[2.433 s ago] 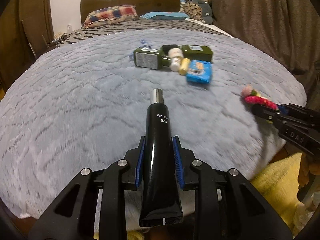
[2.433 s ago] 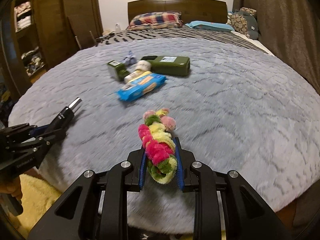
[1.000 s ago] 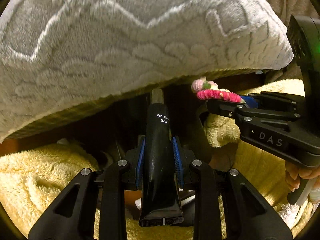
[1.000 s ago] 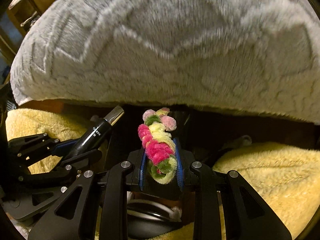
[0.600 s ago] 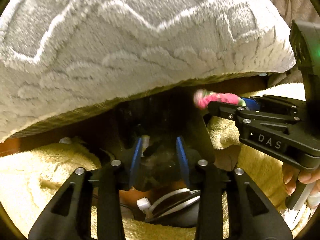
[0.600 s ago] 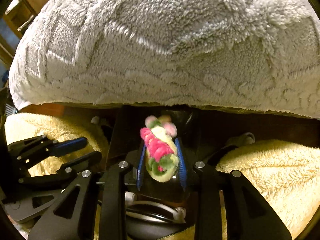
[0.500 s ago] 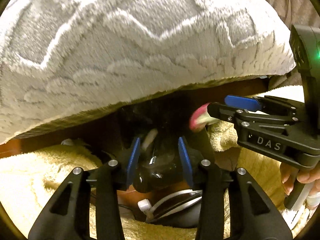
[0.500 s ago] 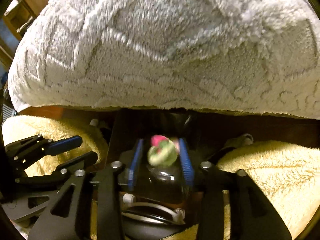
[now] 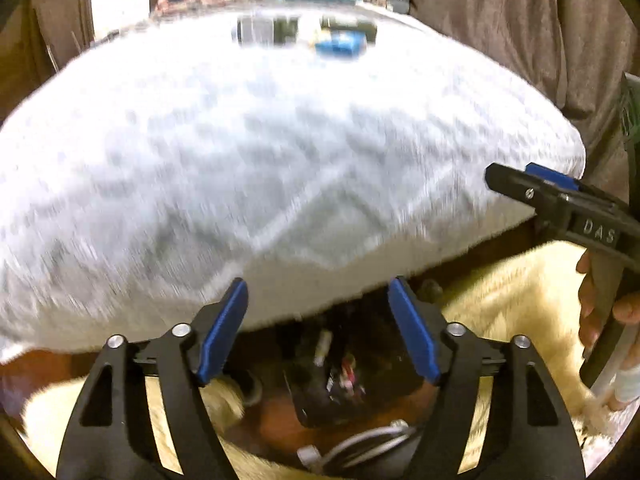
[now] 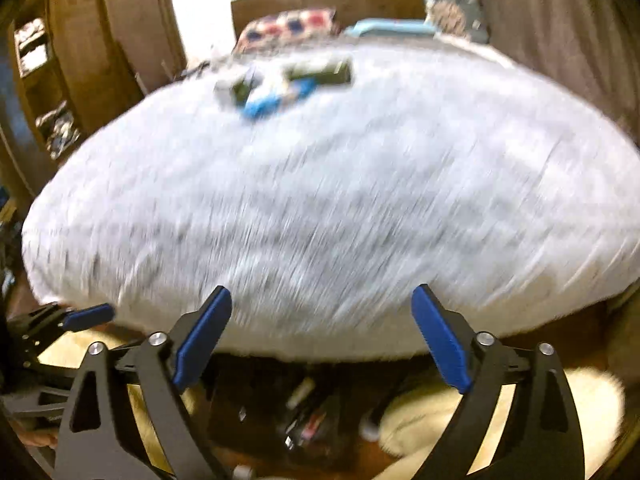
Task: Collect trash
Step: 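Grasp the blue wet-wipe pack with right tool while left tool grasps the small yellow tube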
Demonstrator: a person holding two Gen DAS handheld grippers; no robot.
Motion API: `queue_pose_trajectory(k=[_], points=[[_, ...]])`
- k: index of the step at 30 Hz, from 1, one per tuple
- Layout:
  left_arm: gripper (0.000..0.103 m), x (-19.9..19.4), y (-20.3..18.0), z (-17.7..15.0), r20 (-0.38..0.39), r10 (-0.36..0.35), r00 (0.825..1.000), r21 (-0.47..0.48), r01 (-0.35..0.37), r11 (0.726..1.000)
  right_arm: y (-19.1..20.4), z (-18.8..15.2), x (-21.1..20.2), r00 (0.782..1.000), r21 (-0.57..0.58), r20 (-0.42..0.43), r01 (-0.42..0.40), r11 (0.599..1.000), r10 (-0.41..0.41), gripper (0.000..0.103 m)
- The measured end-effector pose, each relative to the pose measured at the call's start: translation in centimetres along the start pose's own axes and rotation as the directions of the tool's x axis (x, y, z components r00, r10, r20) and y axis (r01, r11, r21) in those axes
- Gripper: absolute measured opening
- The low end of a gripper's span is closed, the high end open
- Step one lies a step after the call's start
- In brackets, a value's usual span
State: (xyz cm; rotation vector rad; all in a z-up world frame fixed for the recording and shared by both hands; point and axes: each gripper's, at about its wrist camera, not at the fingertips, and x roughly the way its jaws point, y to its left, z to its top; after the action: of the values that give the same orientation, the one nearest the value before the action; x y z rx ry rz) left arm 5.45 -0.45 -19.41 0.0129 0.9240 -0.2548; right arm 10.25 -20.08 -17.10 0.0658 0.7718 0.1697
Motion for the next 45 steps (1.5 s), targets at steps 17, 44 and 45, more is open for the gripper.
queue_pose_trajectory(k=[17, 44, 45], points=[[0.077, 2.2, 4.2, 11.3, 0.089, 0.129, 0.988, 0.000, -0.129, 0.992, 1.7, 10.3, 7.1, 0.999, 0.023, 0.037, -0.022, 0.999, 0.021, 0.093], [0.077, 5.6, 3.5, 16.0, 0.090, 0.088, 0.992, 0.036, -0.092, 0.995, 3.5, 14.6, 14.1, 0.994, 0.100, -0.051, -0.089, 0.991, 0.095, 0.020], [0.077, 5.7, 3.3, 16.2, 0.093, 0.084, 0.992, 0.040, -0.088, 0.995, 3.2, 14.7, 13.7, 0.996, 0.093, -0.045, -0.072, 0.993, 0.077, 0.020]])
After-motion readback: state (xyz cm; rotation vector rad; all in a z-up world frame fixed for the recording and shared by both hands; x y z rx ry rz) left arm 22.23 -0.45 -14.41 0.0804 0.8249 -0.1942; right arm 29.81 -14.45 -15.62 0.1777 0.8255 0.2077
